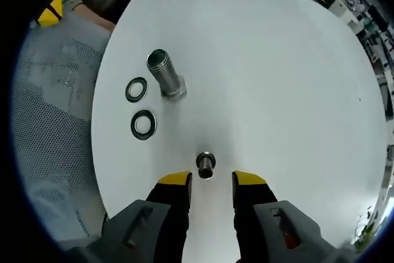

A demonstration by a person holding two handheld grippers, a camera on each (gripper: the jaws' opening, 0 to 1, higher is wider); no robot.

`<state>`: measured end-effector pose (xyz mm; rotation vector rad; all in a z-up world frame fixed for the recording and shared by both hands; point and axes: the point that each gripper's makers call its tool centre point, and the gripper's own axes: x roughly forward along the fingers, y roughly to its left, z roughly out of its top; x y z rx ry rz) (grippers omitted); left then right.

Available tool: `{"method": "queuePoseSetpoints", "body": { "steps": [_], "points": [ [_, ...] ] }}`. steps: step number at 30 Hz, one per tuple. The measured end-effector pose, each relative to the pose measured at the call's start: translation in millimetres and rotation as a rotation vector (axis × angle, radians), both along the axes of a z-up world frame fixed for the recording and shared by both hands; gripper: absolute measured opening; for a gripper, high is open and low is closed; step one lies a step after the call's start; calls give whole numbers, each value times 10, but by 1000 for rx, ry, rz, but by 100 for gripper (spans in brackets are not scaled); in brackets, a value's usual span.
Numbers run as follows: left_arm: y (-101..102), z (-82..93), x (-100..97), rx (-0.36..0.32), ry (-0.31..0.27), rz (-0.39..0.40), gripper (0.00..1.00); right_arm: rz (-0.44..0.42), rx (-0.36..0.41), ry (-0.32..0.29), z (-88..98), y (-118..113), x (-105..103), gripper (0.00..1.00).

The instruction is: Place the washer onto the threaded stud by aligning its center hole with the stud, sliding it down to the base, and recovering from edge contact or off-axis alignment until the washer reaches the visible bottom stop.

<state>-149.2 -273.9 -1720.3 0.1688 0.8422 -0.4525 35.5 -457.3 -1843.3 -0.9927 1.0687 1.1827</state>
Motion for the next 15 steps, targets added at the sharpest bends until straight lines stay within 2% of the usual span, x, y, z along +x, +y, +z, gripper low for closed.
{"method": "queuePoseSetpoints", "body": {
  "steps": [9, 11, 12, 13, 14, 15],
  "points": [
    [0, -10, -12, 6, 5, -3, 0, -42, -39, 45, -80, -327, -77, 26],
    [2, -6, -10, 5, 4, -1, 0, -48, -69, 57, -121, -402, -98, 26],
    [3, -4, -9, 5, 3, 0, 0, -44, -90, 61, -139, -440, -119, 26],
    [4, -4, -9, 5, 2, 1, 0, 38, -68, 50, -120, -385, -113, 26],
    [6, -5, -9, 5, 3, 2, 0, -35, -71, 43, -112, -395, -138, 26],
    [6, -5, -8, 5, 2, 3, 0, -35, -83, 44, -106, -411, -141, 26]
  ]
}}
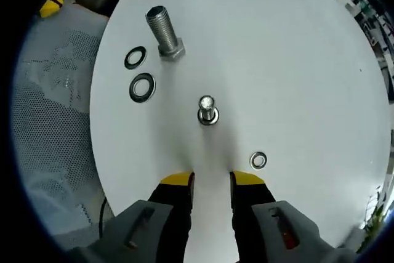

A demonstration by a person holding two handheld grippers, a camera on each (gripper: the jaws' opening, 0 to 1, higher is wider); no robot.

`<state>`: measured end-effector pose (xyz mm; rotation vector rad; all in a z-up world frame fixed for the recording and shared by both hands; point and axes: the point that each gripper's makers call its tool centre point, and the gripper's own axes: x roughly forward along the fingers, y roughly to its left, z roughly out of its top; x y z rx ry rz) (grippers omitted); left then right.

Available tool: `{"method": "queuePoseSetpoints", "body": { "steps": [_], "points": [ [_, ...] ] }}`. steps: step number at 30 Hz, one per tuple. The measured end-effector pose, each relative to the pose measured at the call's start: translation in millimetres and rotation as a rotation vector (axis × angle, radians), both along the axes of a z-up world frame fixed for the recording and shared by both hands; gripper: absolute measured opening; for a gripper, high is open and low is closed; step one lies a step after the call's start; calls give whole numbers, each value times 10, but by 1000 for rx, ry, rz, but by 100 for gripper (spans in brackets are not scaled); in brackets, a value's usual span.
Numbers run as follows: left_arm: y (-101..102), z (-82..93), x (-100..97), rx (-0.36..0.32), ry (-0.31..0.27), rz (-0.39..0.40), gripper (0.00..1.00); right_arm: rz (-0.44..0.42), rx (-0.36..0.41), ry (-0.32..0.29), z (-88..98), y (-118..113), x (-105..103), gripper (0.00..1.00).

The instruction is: Place the washer onto the threaded stud by aligning its center hole with the stud, sliding it down to the base, and recovering from edge contact or off-axis alignment until the washer reaches the visible bottom stop.

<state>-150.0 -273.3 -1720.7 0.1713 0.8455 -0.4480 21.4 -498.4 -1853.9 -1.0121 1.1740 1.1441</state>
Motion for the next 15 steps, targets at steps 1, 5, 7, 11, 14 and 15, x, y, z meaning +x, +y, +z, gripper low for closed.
{"method": "queuePoseSetpoints", "body": {
  "steps": [1, 5, 7, 11, 14, 15],
  "points": [
    [0, -1, -1, 0, 1, 0, 0, 1, -4, 0, -6, 9, 7, 26],
    [-1, -9, -9, 3, 5, -1, 0, -1, -10, 7, -9, 0, 30, 26],
    [0, -5, -6, 1, 3, 1, 0, -19, -7, 7, -13, -2, 37, 26],
    [-3, 0, -4, -2, 1, 1, 0, -11, 4, 3, -33, -13, 74, 26],
    [-2, -2, -2, -1, 1, 1, 0, -1, -2, 5, -35, -12, 71, 26],
    [-3, -2, -1, -2, 1, 0, 0, 7, -6, 5, -32, -11, 60, 26]
  ]
}}
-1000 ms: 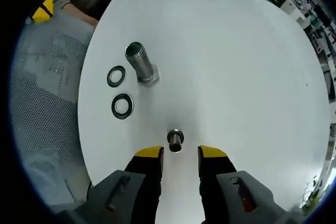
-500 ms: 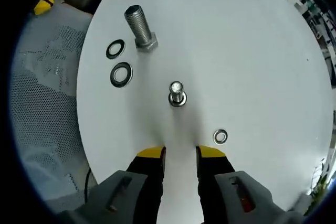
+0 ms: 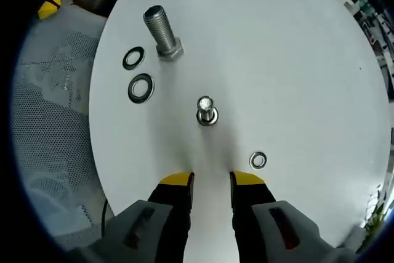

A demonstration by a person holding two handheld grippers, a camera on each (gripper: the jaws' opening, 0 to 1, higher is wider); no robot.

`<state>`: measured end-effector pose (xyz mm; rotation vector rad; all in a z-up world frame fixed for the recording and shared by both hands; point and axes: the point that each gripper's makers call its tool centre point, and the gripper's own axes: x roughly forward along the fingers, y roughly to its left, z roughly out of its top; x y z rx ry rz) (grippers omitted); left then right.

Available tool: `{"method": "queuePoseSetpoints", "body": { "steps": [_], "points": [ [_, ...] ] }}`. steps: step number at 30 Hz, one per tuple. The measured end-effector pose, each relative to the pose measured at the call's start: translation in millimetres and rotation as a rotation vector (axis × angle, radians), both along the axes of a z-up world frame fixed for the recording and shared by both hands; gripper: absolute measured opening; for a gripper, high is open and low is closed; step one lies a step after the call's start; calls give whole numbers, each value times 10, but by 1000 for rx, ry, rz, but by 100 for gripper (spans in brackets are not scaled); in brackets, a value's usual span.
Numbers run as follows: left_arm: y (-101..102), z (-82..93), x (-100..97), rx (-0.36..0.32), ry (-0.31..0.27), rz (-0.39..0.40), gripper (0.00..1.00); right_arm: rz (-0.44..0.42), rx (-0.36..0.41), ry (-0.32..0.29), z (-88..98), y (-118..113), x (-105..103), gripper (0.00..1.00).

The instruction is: Place the washer onto the threaded stud by aligning its center hole with the stud, sliding it down to the base, and recovering from edge contact or off-axis alignment until the washer reaches the visible bottom stop.

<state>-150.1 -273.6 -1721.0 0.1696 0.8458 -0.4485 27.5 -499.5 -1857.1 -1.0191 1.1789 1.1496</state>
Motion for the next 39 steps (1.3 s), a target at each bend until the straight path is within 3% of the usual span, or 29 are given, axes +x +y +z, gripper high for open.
{"method": "queuePoseSetpoints", "body": {
  "steps": [6, 18, 29, 34, 39],
  "points": [
    [-10, 7, 1, -6, -2, -2, 0, 6, -2, -5, -6, -4, 7, 26],
    [-4, 0, -2, -2, 3, 2, 0, 31, 72, -11, 11, -9, -7, 26],
    [1, 6, 4, -3, -1, 5, 0, 2, 92, -8, 20, 14, -8, 26],
    [2, 12, 11, -4, -6, 7, 0, -81, 122, 10, 33, 20, 26, 21],
    [-4, 10, 5, -1, -5, 1, 0, -52, 125, -1, 41, 35, 22, 20]
  ]
}}
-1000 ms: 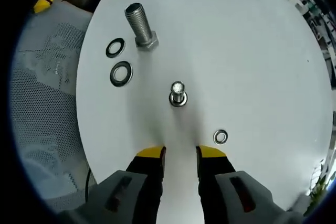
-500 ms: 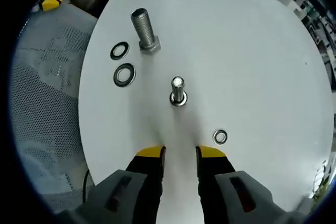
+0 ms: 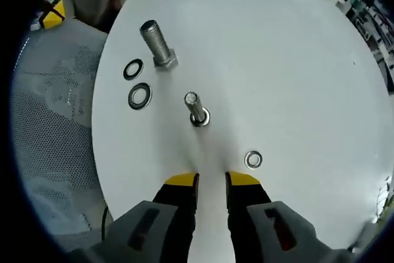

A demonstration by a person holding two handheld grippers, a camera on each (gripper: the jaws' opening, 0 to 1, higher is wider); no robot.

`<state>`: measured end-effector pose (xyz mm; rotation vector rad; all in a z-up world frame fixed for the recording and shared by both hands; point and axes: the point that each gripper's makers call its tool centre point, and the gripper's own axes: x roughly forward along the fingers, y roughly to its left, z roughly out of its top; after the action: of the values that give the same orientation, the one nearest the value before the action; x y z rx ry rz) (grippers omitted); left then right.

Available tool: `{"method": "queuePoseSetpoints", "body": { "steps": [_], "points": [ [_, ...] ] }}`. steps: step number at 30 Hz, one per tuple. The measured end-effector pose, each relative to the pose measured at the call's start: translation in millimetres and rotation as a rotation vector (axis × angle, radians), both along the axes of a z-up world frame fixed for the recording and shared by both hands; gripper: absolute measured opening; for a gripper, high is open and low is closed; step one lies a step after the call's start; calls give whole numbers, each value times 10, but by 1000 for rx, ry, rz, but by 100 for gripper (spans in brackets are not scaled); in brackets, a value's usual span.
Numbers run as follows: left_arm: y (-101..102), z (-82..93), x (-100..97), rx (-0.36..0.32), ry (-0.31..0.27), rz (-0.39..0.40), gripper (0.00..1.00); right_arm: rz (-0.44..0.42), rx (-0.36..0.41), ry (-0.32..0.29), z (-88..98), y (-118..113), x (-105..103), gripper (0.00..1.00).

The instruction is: Place the washer onto the threaded stud by aligning its center hole with the stud, sliding it down to the base, and recovering from edge contact or off-axis alignment until the washer reaches the visible bottom stop.

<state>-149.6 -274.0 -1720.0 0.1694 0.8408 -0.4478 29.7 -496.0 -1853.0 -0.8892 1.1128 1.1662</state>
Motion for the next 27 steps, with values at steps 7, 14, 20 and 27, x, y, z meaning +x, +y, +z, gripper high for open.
{"method": "queuePoseSetpoints", "body": {
  "steps": [7, 14, 20, 27],
  "points": [
    [1, 16, 10, -8, -7, 6, 0, 4, 23, -59, 132, 89, 145, 21],
    [6, 5, 6, -7, 0, 7, 0, 9, 36, -111, 234, 42, 355, 18],
    [4, 11, 12, -10, -4, 8, 0, 14, 26, -97, 212, -30, 381, 18],
    [6, 0, 3, -10, 5, 11, 0, 15, 9, -78, 168, -113, 401, 16]
  ]
}}
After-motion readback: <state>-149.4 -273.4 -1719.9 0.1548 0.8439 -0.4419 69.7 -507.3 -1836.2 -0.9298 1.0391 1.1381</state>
